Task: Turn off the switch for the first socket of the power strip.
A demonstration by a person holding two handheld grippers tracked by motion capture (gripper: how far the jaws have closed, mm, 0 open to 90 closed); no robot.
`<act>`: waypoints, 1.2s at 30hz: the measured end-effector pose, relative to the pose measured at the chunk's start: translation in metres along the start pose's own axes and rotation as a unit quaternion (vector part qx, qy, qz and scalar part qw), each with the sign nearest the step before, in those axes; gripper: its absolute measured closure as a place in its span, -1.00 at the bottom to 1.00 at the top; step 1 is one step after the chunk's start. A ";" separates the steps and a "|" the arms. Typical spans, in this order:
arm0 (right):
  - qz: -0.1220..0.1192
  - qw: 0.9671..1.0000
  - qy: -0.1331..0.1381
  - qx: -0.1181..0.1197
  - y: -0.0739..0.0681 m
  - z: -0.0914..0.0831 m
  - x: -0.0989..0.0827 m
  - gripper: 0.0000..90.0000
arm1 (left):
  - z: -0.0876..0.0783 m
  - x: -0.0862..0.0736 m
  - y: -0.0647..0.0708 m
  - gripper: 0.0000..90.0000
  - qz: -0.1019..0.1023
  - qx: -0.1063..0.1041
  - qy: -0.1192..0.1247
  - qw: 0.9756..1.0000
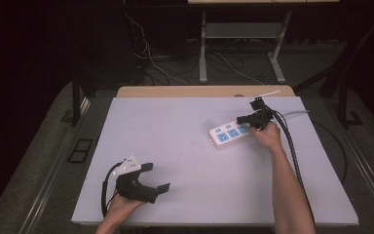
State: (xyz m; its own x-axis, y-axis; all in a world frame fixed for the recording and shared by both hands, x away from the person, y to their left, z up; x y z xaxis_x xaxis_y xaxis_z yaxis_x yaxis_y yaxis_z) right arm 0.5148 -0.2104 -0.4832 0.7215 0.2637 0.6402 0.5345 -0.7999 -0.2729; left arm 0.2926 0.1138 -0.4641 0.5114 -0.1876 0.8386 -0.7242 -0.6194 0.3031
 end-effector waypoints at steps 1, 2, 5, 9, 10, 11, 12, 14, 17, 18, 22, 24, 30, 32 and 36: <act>0.004 1.000 0.002 0.002 0.000 0.000 0.000 1.00 | 0.000 0.000 0.000 -1.00 0.000 0.000 0.000 1.000; 0.004 1.000 0.002 0.002 0.000 0.000 0.000 1.00 | 0.000 0.000 0.000 -1.00 -0.001 0.000 0.001 1.000; 0.002 1.000 0.005 -0.001 0.000 0.000 0.000 1.00 | -0.001 0.000 0.000 -1.00 0.000 0.000 0.001 1.000; 0.012 1.000 0.013 0.006 -0.001 -0.003 0.003 1.00 | -0.001 0.000 0.000 -1.00 -0.001 0.000 0.002 1.000; 0.007 1.000 0.006 0.003 -0.001 -0.003 0.002 1.00 | -0.001 0.000 -0.001 -1.00 -0.001 -0.001 0.002 1.000; 0.005 1.000 0.003 0.004 -0.002 -0.004 0.001 1.00 | -0.001 0.000 -0.001 -1.00 -0.001 -0.001 0.002 1.000; 0.007 1.000 0.003 0.006 -0.002 -0.005 0.001 1.00 | -0.001 0.000 -0.001 -1.00 -0.002 -0.001 0.002 1.000; 0.007 1.000 0.008 0.009 -0.003 -0.006 0.001 1.00 | -0.001 0.000 -0.001 -1.00 -0.002 0.000 0.001 1.000; 0.000 1.000 0.010 0.009 -0.005 -0.009 0.002 1.00 | -0.001 0.000 -0.001 -1.00 -0.001 0.000 0.000 1.000; -0.001 1.000 0.011 0.009 -0.006 -0.010 0.002 1.00 | -0.001 0.000 -0.001 -1.00 -0.001 0.000 0.000 1.000; -0.003 1.000 0.015 0.009 -0.007 -0.015 0.003 1.00 | -0.001 0.000 -0.001 -1.00 -0.002 0.000 0.000 1.000; -0.008 1.000 0.015 0.008 -0.009 -0.018 0.004 1.00 | -0.001 0.000 -0.001 -1.00 -0.002 0.000 0.001 1.000; -0.015 1.000 0.017 0.005 -0.012 -0.029 0.006 1.00 | 0.000 0.000 0.000 -1.00 -0.001 -0.001 0.000 1.000; -0.016 1.000 0.018 0.005 -0.013 -0.034 0.007 1.00 | 0.000 0.000 0.000 -1.00 0.000 -0.002 0.000 1.000; -0.022 1.000 0.022 0.004 -0.015 -0.044 0.008 1.00 | 0.001 0.000 0.001 -1.00 0.001 -0.002 -0.002 1.000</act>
State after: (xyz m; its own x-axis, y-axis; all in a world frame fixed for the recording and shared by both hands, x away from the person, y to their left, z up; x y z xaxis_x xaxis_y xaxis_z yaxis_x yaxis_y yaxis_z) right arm 0.4927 -0.2199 -0.4422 0.6770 0.2747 0.6828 0.5691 -0.7836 -0.2491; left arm 0.2919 0.1127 -0.4643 0.5120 -0.1911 0.8374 -0.7270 -0.6157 0.3039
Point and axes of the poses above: each handheld gripper's, and its own axes: z roughly forward along the jaws, x roughly out of its top, y roughly to its right, the point moved 8 cm from there along z, roughly forward along the jaws, and after that the axes turned 4 degrees about -z, right-handed, at the moved point
